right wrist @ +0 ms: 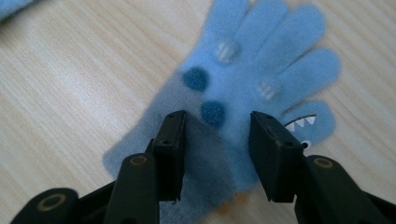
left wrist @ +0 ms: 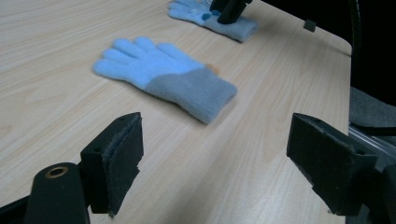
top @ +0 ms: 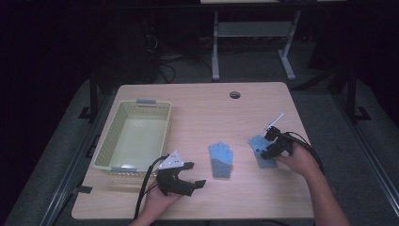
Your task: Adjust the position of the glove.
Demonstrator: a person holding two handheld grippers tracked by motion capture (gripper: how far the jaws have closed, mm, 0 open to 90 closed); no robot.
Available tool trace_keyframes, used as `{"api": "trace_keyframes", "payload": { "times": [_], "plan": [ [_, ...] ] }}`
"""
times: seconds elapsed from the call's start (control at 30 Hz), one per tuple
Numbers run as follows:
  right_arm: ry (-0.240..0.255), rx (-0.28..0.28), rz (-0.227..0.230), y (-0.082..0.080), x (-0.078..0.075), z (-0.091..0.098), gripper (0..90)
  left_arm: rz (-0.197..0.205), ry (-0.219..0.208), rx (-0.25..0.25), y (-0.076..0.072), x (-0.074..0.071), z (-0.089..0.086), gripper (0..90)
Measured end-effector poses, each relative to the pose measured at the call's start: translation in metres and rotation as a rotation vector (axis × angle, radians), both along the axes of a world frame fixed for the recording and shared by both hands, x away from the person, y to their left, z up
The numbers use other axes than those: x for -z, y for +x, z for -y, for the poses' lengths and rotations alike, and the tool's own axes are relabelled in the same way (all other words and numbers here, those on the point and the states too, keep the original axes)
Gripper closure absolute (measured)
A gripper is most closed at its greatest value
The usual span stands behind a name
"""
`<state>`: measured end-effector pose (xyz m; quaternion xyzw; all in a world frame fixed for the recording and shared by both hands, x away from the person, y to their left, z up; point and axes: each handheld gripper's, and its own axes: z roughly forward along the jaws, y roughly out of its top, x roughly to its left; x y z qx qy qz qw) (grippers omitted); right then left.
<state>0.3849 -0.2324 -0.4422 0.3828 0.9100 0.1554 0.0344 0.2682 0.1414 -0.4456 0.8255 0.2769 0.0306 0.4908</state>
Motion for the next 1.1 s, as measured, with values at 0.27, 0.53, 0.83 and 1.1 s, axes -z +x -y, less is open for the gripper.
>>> {"api": "trace_keyframes", "payload": {
  "times": [0.27,0.53,0.83,1.1],
  "plan": [
    [-0.008,0.035,-0.012,0.002,-0.001,-0.001,62.2,-0.005,-0.002,0.002,0.0,0.0,0.0,18.4],
    [0.003,0.11,-0.037,0.005,-0.001,0.002,78.1,-0.011,-0.015,-0.001,0.0,-0.001,-0.001,18.4],
    [-0.024,0.139,-0.061,0.001,-0.005,-0.006,82.0,-0.006,-0.016,-0.007,0.0,-0.002,-0.003,18.6],
    [0.029,0.164,-0.04,-0.006,-0.02,-0.005,82.3,-0.005,-0.034,-0.019,0.0,-0.003,-0.005,18.6]
  ]
}}
